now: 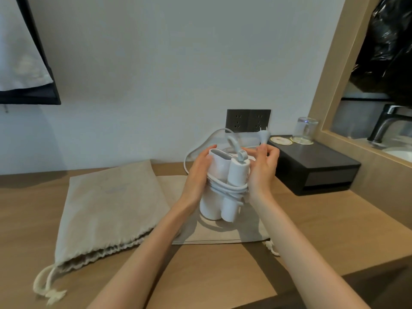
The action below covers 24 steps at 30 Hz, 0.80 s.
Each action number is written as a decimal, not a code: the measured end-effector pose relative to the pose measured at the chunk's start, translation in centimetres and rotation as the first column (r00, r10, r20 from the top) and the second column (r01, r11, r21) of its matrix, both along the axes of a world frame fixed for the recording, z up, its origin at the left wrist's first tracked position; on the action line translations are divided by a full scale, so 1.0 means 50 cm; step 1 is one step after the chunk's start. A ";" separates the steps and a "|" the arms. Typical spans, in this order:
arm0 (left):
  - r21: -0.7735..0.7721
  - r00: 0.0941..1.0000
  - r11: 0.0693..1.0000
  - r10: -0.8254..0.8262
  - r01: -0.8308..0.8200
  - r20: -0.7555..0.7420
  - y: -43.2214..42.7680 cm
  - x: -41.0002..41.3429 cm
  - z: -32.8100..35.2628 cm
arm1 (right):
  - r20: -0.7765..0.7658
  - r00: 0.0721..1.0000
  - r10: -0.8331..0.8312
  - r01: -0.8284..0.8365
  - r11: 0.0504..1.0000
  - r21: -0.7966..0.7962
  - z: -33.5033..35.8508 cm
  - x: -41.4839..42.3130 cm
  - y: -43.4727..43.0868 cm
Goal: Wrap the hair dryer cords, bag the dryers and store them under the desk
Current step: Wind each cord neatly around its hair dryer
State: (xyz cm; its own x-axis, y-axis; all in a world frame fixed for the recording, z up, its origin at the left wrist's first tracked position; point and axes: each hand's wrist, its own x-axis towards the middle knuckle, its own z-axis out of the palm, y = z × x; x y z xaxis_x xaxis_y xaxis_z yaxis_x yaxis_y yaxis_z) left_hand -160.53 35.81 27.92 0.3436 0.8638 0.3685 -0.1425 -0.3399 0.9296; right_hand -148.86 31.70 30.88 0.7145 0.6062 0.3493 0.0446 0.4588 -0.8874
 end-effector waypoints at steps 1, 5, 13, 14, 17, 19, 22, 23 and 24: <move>0.059 0.997 0.998 -0.012 0.016 -0.077 -0.006 -0.001 0.004 | 0.027 1.000 -0.010 0.010 1.000 -0.009 0.001 0.005 -0.003; 0.142 0.964 0.981 -0.091 0.129 -0.252 -0.014 -0.012 0.023 | 0.156 0.988 0.007 0.001 0.999 -0.050 0.014 0.034 -0.003; 0.141 0.958 0.983 -0.074 0.117 -0.279 0.022 -0.034 0.032 | 0.218 0.963 -0.159 0.166 0.986 -0.013 0.003 0.056 0.008; 0.121 0.971 0.991 -0.031 0.061 -0.237 0.028 -0.040 0.025 | 0.243 0.950 -0.197 0.209 0.978 -0.025 -0.006 0.062 -0.003; -0.009 0.989 0.999 -0.046 0.045 -0.139 0.020 -0.025 0.013 | 0.370 0.878 -0.304 0.371 0.920 -0.126 -0.047 0.134 -0.068; -0.071 0.993 0.994 -0.084 0.078 -0.083 0.031 -0.036 0.010 | 0.499 0.839 -0.218 0.367 0.903 -0.222 -0.067 0.148 -0.076; -0.107 0.992 0.989 -0.105 0.098 -0.065 0.038 -0.038 0.011 | 0.729 0.678 0.095 0.350 0.831 -0.433 -0.066 0.132 -0.081; -0.115 0.992 0.988 -0.115 0.107 -0.061 0.038 -0.036 0.012 | 0.770 0.608 0.195 0.361 0.795 -0.487 -0.065 0.126 -0.082; -0.126 0.991 0.985 -0.124 0.116 -0.052 0.036 -0.034 0.014 | 0.775 0.560 0.291 0.354 0.762 -0.542 -0.062 0.124 -0.084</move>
